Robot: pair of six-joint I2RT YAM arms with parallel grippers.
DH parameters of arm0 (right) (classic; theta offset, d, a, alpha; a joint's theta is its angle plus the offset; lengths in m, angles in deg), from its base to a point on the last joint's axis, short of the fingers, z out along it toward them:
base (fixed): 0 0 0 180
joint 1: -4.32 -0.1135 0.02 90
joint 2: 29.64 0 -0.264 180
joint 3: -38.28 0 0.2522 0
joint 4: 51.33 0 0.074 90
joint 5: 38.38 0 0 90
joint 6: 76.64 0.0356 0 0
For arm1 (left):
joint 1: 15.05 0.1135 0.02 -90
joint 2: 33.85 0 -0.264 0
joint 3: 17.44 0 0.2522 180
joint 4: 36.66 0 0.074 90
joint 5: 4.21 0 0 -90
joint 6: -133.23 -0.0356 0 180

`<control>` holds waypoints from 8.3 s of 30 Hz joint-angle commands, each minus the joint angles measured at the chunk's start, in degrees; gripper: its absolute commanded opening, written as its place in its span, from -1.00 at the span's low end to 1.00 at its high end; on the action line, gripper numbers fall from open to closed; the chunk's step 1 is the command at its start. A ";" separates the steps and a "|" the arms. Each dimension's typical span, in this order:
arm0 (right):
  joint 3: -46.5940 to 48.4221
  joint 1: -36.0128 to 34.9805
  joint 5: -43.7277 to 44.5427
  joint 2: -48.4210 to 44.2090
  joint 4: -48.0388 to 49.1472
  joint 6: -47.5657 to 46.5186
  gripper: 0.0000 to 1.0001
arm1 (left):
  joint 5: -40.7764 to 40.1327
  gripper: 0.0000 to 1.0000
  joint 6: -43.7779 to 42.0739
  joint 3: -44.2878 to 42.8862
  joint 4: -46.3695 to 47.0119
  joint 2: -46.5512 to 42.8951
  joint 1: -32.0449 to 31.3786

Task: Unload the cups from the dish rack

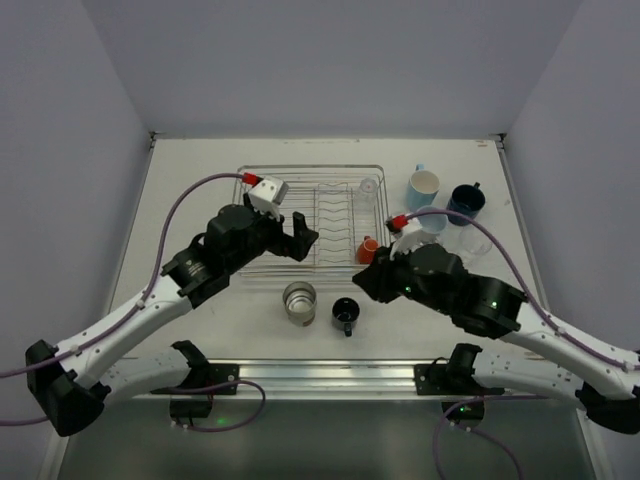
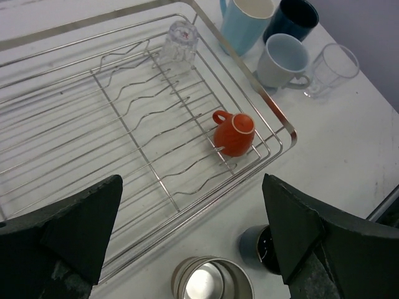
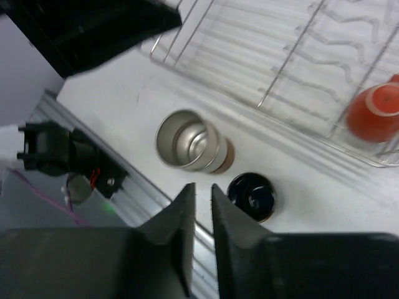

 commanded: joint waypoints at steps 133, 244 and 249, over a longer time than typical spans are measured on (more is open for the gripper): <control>-10.00 21.15 -14.96 -15.94 20.87 3.01 -1.00 | 16.58 1.00 17.00 1.83 19.37 -3.51 -0.77; -14.64 42.06 -18.90 -25.35 2.64 -4.56 -0.14 | 14.45 -0.23 -24.08 -37.46 -3.60 63.28 -5.77; -14.55 42.07 -18.81 -25.26 2.46 -4.64 -0.15 | 11.37 -0.78 -24.08 -37.29 -1.93 61.00 -5.69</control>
